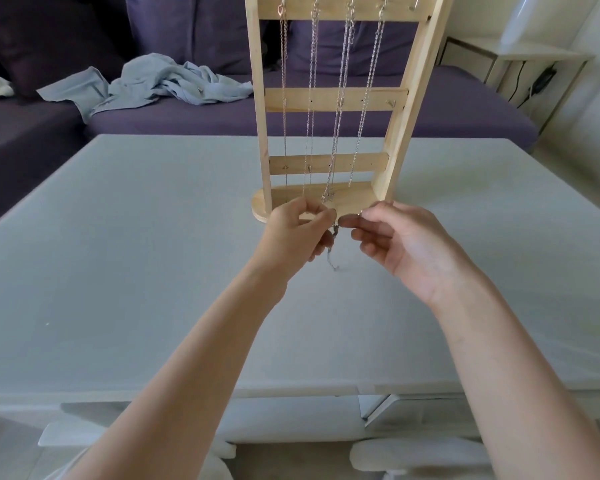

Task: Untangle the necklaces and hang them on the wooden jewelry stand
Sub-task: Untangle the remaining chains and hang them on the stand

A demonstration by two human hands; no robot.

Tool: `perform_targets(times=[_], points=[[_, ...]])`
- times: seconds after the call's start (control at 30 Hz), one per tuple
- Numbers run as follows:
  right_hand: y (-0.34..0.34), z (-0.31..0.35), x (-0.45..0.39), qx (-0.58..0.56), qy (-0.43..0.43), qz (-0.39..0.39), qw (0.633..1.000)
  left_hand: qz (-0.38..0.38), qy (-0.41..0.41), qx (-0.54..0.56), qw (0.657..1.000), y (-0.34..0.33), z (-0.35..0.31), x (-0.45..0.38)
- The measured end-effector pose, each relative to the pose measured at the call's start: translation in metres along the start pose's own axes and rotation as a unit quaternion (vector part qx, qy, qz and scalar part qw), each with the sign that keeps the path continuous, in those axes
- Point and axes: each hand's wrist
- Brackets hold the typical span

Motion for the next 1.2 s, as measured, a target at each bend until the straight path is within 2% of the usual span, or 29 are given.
perform_targets(times=[0.27,0.4,0.5,0.77,0.97,1.07,1.2], points=[[0.001,-0.0023,-0.0008,0.018,-0.006,0.008,1.0,0.083,0.108,-0.035,0.99,0.0007,-0.0009,0.0035],[0.0004,-0.0037,-0.0009,0.041,-0.004,0.013,0.999,0.113,0.134,-0.053,0.983,0.0003,-0.0022,0.0049],[0.0006,-0.0032,-0.0008,0.024,-0.004,0.018,1.0,0.108,0.136,-0.058,0.983,0.0006,-0.002,0.005],[0.0016,-0.0011,0.0006,0.01,-0.013,0.011,1.0,0.073,0.111,-0.022,0.991,0.0039,-0.0015,0.0043],[0.0001,-0.0016,0.0006,0.006,-0.018,0.011,1.0,0.049,0.019,-0.032,0.998,0.0035,-0.0025,0.0021],[0.0012,-0.0058,-0.0006,0.079,-0.009,0.005,0.997,0.046,-0.04,-0.091,0.994,0.0029,-0.0003,0.0005],[0.001,-0.0095,-0.0002,0.165,0.008,0.007,0.986,0.04,-0.058,-0.109,0.991,0.0035,0.0034,-0.0009]])
Point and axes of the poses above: each hand's wrist, its own x-axis away from the middle knuckle, its own y-axis out of the back of the hand, z = x × y, and after that the axes turned 1 degree about -z, right-handed
